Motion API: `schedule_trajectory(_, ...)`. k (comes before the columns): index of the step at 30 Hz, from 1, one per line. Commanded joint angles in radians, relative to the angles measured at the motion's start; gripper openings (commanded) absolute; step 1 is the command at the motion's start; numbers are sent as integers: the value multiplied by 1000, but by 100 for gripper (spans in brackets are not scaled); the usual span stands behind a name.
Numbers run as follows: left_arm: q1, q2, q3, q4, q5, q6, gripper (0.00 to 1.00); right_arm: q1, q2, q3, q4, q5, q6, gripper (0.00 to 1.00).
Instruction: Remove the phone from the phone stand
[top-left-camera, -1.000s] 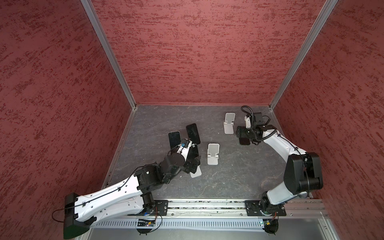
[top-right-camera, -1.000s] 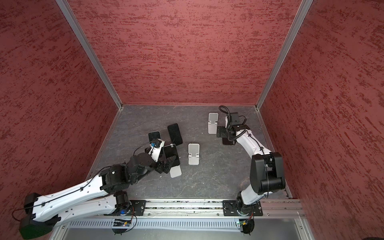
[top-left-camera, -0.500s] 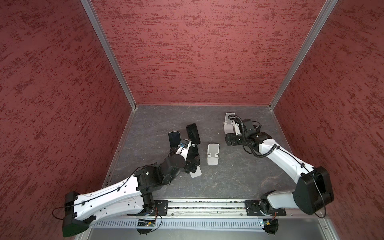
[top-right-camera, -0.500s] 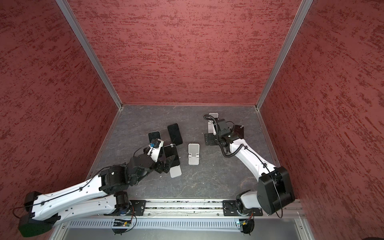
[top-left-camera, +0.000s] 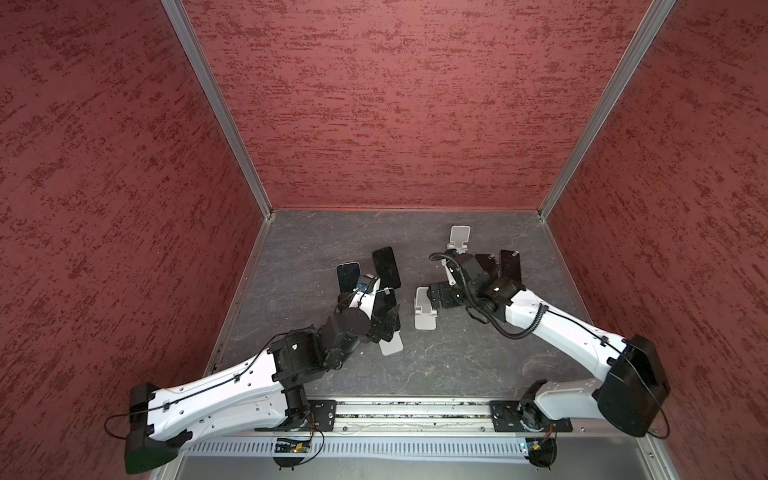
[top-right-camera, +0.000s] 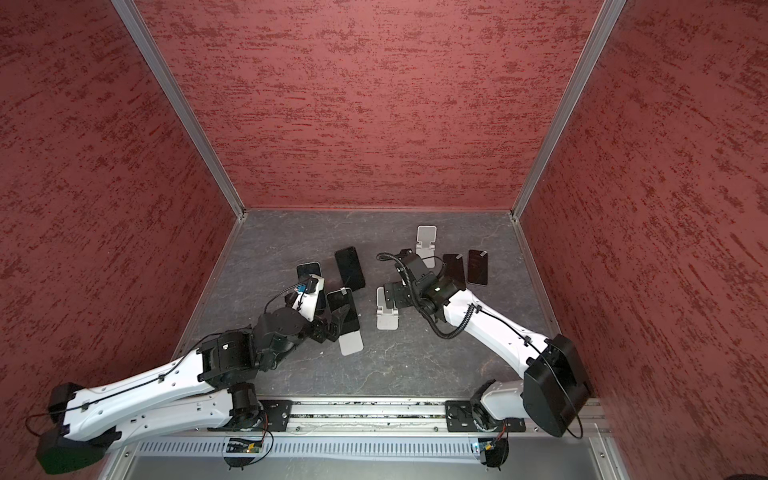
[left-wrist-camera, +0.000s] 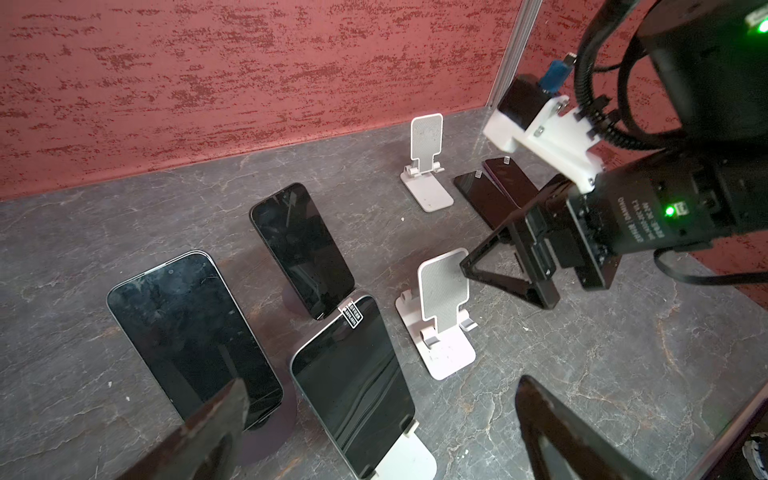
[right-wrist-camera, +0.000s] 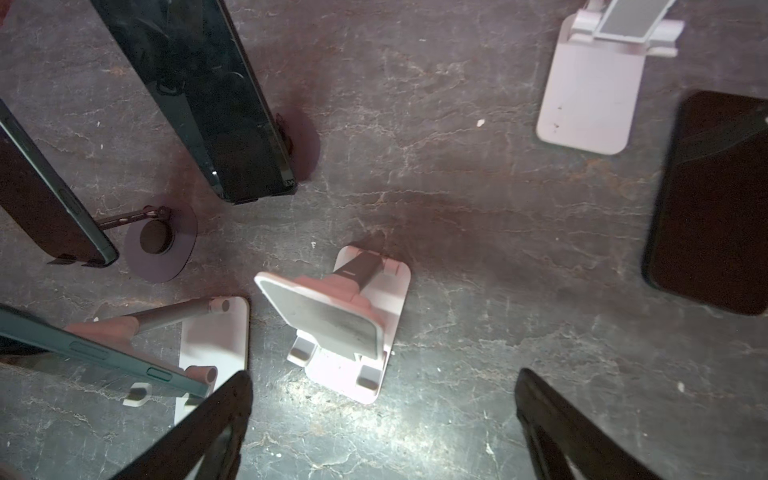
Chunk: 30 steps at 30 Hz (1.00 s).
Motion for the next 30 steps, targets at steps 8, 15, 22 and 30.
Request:
schedule_trajectory(8,-1,-51,-26,15,-16,-14,100,127,164,106,6,199,105,99)
schedule_trajectory(15,0,-60,-32,16,-20,-5,100,146,192,101,50,235,159,99)
schedule_trajectory(22,0,-72,-38,10,-13,-10,100,151,223,98,67,271,210,93)
schedule_trajectory(30,0,-102,-58,-7,-17,-30,99,154,267,113,65,314,255,80)
